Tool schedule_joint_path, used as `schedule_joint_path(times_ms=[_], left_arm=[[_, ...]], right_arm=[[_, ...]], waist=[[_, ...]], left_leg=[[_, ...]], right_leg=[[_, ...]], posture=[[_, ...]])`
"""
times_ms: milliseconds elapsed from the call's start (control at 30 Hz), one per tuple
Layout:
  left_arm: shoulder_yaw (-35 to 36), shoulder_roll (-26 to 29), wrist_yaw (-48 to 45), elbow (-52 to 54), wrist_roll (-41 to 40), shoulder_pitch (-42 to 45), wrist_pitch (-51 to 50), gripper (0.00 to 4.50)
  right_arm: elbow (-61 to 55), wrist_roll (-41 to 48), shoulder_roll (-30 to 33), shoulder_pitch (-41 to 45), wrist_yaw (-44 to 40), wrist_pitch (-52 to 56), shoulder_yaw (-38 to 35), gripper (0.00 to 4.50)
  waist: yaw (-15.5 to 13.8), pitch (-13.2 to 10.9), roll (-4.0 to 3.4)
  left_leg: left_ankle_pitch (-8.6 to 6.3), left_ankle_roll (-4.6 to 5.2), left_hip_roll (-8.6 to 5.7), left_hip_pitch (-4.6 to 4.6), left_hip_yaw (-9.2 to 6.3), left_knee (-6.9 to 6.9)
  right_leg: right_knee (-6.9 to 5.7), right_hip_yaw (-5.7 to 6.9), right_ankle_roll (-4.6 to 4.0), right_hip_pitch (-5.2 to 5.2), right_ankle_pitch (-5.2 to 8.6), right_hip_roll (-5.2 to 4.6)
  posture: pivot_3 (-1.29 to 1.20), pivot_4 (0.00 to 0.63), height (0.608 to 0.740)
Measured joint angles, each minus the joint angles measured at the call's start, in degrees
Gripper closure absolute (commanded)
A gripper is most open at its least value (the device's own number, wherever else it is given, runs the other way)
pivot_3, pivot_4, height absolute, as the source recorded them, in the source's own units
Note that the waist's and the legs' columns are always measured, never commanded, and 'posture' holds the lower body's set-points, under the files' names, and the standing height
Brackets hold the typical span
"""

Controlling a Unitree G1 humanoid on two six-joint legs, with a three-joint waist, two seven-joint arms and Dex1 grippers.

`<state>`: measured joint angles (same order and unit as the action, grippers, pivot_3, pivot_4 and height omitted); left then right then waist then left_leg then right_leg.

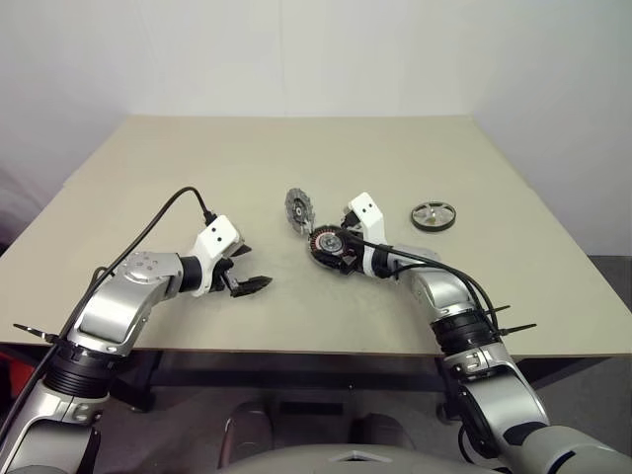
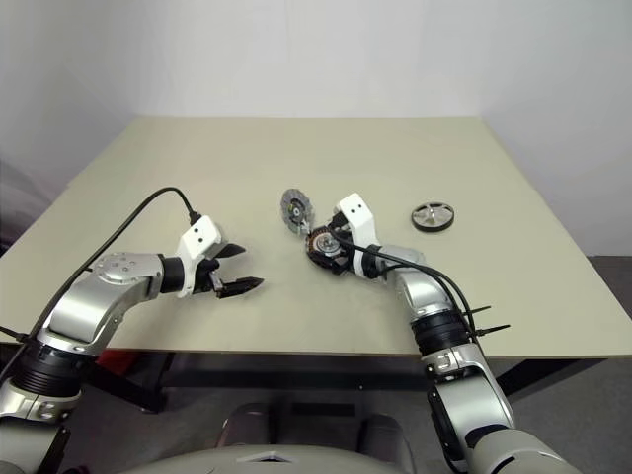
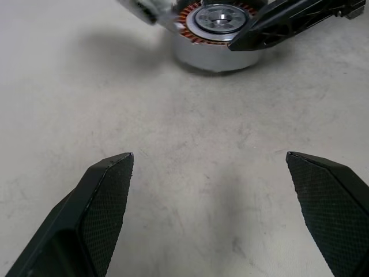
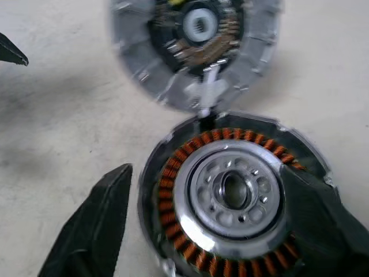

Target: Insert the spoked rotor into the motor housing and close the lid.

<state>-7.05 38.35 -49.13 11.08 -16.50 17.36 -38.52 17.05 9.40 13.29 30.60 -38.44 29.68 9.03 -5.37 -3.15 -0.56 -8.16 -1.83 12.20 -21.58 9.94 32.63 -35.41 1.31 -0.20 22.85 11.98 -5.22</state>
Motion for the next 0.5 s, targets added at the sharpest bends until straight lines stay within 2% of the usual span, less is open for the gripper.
schedule_joint_path(times_ms=[67, 167, 400, 500], left_arm=[[0.00, -0.01, 0.10, 0.00, 0.03, 0.00, 0.02, 0.00], [-0.01, -0.05, 0.20, -0.03, 0.11, -0.01, 0.04, 0.00], [-0.01, -0.12, 0.43, -0.16, 0.19, -0.01, 0.06, 0.00], [-0.01, -0.12, 0.50, -0.26, 0.25, -0.01, 0.07, 0.00]], right_arm=[[-0.20, 0.90, -0.41, 0.09, 0.51, 0.15, -1.31, 0.03], [0.06, 1.90, -1.22, 1.24, 2.35, 0.72, -3.75, 0.66], [1.12, 2.08, -1.61, 3.45, 3.71, 0.87, -5.85, 3.17], [1.04, 2.02, -1.51, 2.80, 3.15, 0.96, -5.39, 4.15]], waist=[[-0.01, 0.00, 0.00], [0.10, 0.00, -0.01], [0.05, 0.00, -0.01], [0.05, 0.00, -0.01]], left_leg=[[0.00, 0.00, 0.00, -0.04, 0.00, 0.00], [0.00, 0.00, 0.01, -0.16, 0.01, -0.01], [0.01, -0.02, -0.05, -0.25, 0.02, -0.36], [0.00, -0.01, -0.04, -0.30, 0.02, -0.40]], right_leg=[[0.00, -0.01, 0.00, 0.03, 0.00, 0.00], [0.00, -0.02, -0.01, 0.20, -0.01, 0.01], [0.03, 0.01, -0.09, 0.36, -0.01, 0.02], [0.05, 0.04, -0.45, 0.40, -0.15, 0.02]], posture=[[0.00, 0.000, 0.740], [0.00, 0.000, 0.740], [0.00, 0.000, 0.740], [0.00, 0.000, 0.740]])
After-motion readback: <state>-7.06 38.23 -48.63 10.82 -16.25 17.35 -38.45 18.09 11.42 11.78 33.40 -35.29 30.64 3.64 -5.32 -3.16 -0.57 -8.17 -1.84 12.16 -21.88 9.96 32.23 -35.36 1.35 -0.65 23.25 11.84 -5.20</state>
